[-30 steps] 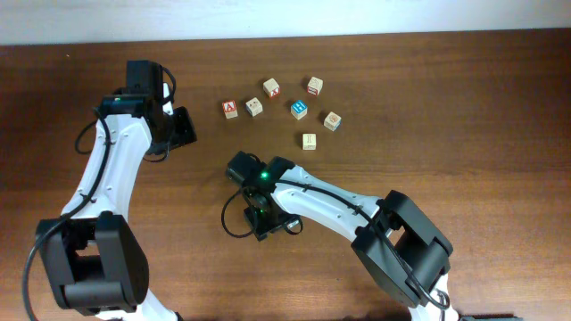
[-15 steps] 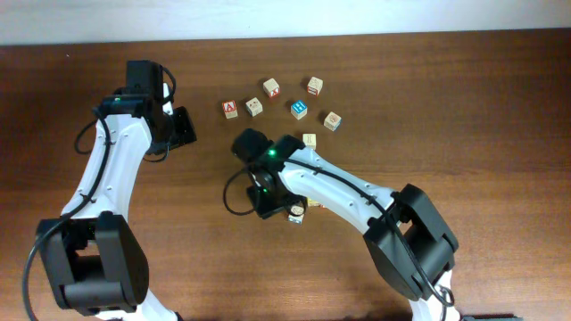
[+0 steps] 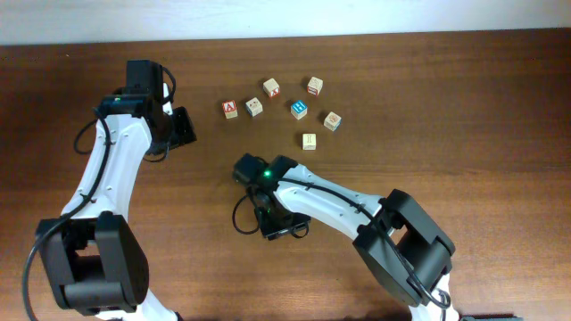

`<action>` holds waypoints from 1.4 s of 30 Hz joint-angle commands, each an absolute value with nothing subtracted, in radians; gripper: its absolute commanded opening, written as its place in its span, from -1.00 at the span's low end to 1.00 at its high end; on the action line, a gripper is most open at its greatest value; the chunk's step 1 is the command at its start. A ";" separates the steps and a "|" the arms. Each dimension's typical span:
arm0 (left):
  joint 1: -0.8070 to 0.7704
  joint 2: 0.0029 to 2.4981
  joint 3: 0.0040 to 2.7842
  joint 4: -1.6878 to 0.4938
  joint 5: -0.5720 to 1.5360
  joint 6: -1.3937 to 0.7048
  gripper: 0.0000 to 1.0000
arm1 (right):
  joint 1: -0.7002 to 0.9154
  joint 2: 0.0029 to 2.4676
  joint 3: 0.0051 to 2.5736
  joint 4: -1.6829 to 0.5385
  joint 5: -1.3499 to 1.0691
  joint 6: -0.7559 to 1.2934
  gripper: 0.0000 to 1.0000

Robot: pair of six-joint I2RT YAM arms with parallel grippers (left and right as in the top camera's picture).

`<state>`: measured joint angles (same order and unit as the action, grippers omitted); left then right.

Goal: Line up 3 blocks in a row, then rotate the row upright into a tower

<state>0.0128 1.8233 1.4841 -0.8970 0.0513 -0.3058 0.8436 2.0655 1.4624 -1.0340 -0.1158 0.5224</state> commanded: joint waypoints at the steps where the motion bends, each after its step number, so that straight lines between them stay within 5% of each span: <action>1: 0.016 1.818 1.493 -0.898 0.031 -0.293 -0.03 | 0.826 2.067 1.448 -1.025 -0.076 0.558 -0.22; 25: 0.016 1.818 1.493 -0.898 0.028 -0.293 0.00 | 0.785 2.068 1.473 -1.117 -0.162 0.344 -0.22; 42: 0.016 1.818 1.493 -0.899 0.029 -0.293 0.00 | 0.750 2.073 1.473 -0.974 -0.115 0.344 -0.24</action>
